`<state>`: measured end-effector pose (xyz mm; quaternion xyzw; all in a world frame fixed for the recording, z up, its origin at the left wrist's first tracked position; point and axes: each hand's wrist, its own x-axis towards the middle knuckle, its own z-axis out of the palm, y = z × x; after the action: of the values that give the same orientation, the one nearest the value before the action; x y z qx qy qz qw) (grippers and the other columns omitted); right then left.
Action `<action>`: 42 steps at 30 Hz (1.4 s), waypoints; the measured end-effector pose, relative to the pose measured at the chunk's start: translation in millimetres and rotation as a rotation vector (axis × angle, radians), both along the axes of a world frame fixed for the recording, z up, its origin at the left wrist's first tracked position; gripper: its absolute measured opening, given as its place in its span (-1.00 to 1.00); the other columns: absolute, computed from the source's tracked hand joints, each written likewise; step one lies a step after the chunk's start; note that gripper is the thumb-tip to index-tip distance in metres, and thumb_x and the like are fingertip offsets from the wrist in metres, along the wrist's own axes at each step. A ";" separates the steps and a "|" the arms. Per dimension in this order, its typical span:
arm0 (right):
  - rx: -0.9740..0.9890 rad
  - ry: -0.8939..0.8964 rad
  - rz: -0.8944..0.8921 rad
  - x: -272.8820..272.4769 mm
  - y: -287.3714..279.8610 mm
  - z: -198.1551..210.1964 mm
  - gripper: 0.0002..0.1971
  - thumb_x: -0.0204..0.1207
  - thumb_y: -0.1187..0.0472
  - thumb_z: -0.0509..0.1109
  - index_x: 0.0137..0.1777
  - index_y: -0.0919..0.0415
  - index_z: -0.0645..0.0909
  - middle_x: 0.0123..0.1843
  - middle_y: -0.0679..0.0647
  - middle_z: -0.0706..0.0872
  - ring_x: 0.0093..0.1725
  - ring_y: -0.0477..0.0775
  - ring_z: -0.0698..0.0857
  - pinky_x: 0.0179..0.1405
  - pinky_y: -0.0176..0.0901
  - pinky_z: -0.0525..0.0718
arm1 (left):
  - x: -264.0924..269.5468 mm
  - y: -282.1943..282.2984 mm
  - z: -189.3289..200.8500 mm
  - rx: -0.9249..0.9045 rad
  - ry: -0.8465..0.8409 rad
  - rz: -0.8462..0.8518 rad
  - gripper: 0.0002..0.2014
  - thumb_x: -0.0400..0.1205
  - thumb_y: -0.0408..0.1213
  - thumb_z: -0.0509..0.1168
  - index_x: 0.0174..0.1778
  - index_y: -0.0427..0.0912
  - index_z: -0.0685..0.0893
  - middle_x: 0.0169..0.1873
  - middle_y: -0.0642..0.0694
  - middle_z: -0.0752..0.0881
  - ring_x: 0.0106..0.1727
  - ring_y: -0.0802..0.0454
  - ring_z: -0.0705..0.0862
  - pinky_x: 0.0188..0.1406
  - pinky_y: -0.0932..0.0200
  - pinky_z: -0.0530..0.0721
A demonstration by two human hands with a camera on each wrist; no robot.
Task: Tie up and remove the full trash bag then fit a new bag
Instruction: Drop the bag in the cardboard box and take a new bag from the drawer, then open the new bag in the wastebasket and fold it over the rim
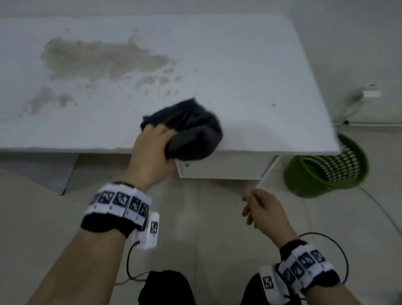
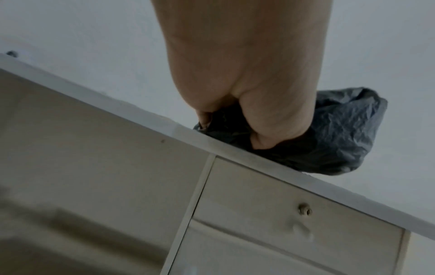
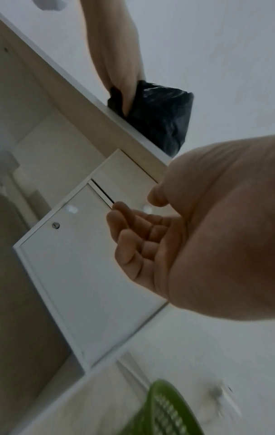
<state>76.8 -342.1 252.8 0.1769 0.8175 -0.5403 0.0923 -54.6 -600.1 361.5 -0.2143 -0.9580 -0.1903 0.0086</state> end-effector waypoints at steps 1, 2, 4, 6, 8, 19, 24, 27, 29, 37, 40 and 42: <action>0.001 -0.054 -0.018 16.6 7.6 19.5 -0.70 0.74 -0.01 0.24 -0.07 0.15 0.68 -0.32 0.15 0.80 -0.47 0.05 0.72 -0.51 -0.24 0.58 | 9.3 -0.1 3.6 0.020 -0.055 0.023 -0.60 0.26 -0.31 0.24 0.01 -0.25 0.74 -0.09 -0.31 0.70 -0.06 -0.35 0.60 -0.21 -0.06 0.54; -0.011 -0.107 -0.041 33.5 15.9 36.9 -0.69 0.74 -0.01 0.25 -0.07 0.18 0.68 -0.32 0.16 0.80 -0.47 0.04 0.72 -0.53 -0.26 0.57 | 21.1 0.1 8.4 0.042 -0.123 0.045 -0.64 0.28 -0.33 0.23 -0.04 -0.26 0.75 -0.12 -0.31 0.70 -0.08 -0.36 0.62 -0.20 -0.04 0.53; -0.034 -0.222 -0.085 72.2 34.3 58.9 -0.66 0.73 -0.02 0.26 -0.06 0.24 0.67 -0.33 0.18 0.80 -0.48 0.05 0.72 -0.54 -0.24 0.57 | 47.6 1.6 9.3 0.081 -0.248 0.062 -0.68 0.35 -0.37 0.20 -0.06 -0.24 0.76 -0.10 -0.30 0.72 -0.03 -0.36 0.66 -0.14 -0.05 0.60; -0.033 -0.375 -0.133 117.3 53.3 67.7 -0.66 0.72 -0.04 0.28 -0.05 0.23 0.67 -0.33 0.18 0.81 -0.48 0.08 0.73 -0.54 -0.19 0.58 | 78.2 17.6 16.0 0.092 -0.420 0.005 -0.67 0.46 -0.33 0.20 0.08 -0.14 0.77 0.05 -0.21 0.76 0.10 -0.27 0.70 -0.01 -0.11 0.70; -0.017 -0.541 -0.185 167.8 76.1 67.4 -0.67 0.70 -0.04 0.29 -0.06 0.24 0.67 -0.31 0.20 0.82 -0.47 0.10 0.72 -0.55 -0.15 0.61 | 107.3 52.7 30.6 0.118 -0.574 -0.087 -0.66 0.55 -0.27 0.26 0.22 -0.04 0.74 0.19 -0.09 0.77 0.18 -0.09 0.73 0.11 -0.06 0.74; 0.055 -0.782 -0.224 287.5 267.6 74.2 -0.68 0.68 0.04 0.33 -0.18 0.27 0.67 -0.39 0.15 0.81 -0.52 0.10 0.72 -0.56 -0.22 0.58 | 192.8 271.4 37.2 0.098 -0.873 -0.133 -0.87 0.56 -0.22 0.43 -0.26 0.00 0.62 -0.18 -0.14 0.70 -0.03 -0.16 0.74 -0.06 0.13 0.66; 0.057 -0.404 -0.206 190.1 349.1 127.2 -0.73 0.70 0.06 0.32 -0.12 0.24 0.65 -0.33 0.12 0.80 -0.48 0.06 0.72 -0.48 -0.17 0.60 | 219.1 275.0 6.9 -0.007 -0.989 0.164 -0.88 0.61 -0.27 0.28 0.00 -0.10 0.70 -0.07 -0.11 0.73 -0.06 -0.02 0.70 -0.12 0.27 0.62; 0.047 -0.270 -0.189 129.5 386.8 164.6 -0.75 0.71 0.00 0.29 -0.04 0.15 0.67 -0.23 0.09 0.83 -0.32 0.07 0.78 -0.36 -0.18 0.61 | 226.9 272.6 -13.1 -0.096 -1.046 0.263 -0.83 0.64 -0.30 0.20 -0.01 -0.16 0.71 -0.08 -0.08 0.76 -0.09 0.03 0.72 -0.28 0.37 0.58; 0.005 -0.224 -0.203 99.9 408.4 171.0 -0.76 0.71 0.00 0.28 -0.03 0.13 0.67 -0.22 0.09 0.84 -0.32 0.05 0.78 -0.34 -0.18 0.62 | 219.1 285.5 -19.6 -0.093 -1.061 0.283 -0.84 0.60 -0.29 0.22 -0.08 -0.20 0.72 -0.14 -0.09 0.79 -0.10 0.00 0.75 -0.29 0.34 0.57; -0.041 -0.499 -0.124 60.0 468.5 88.5 -0.70 0.70 -0.02 0.29 -0.01 0.22 0.67 -0.21 0.15 0.84 -0.39 0.04 0.75 -0.42 -0.14 0.67 | 101.3 450.4 -24.1 0.164 -1.055 0.205 -0.84 0.59 -0.20 0.31 0.02 -0.13 0.73 -0.08 -0.02 0.78 -0.09 0.13 0.72 -0.22 0.37 0.64; -0.063 -0.566 -0.109 48.3 485.8 72.1 -0.71 0.71 0.01 0.29 0.00 0.25 0.68 -0.21 0.15 0.84 -0.41 0.03 0.74 -0.39 -0.10 0.69 | 48.0 513.6 -13.4 0.274 -0.987 0.193 -0.81 0.59 -0.23 0.33 0.11 -0.08 0.71 -0.05 -0.05 0.77 -0.07 0.10 0.71 -0.20 0.31 0.68; -0.064 -0.531 -0.131 30.3 494.6 71.0 -0.74 0.71 0.03 0.30 0.02 0.23 0.67 -0.17 0.15 0.83 -0.37 0.04 0.76 -0.33 -0.05 0.73 | 20.8 543.3 -9.7 0.322 -0.955 0.202 -0.79 0.58 -0.23 0.34 0.12 -0.12 0.70 -0.04 -0.13 0.79 -0.03 -0.02 0.75 -0.07 0.14 0.76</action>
<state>107.1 152.5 323.8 0.3619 0.7340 -0.5054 0.2738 -33.8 -56.8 351.8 -0.0057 -0.8296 -0.4101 -0.3788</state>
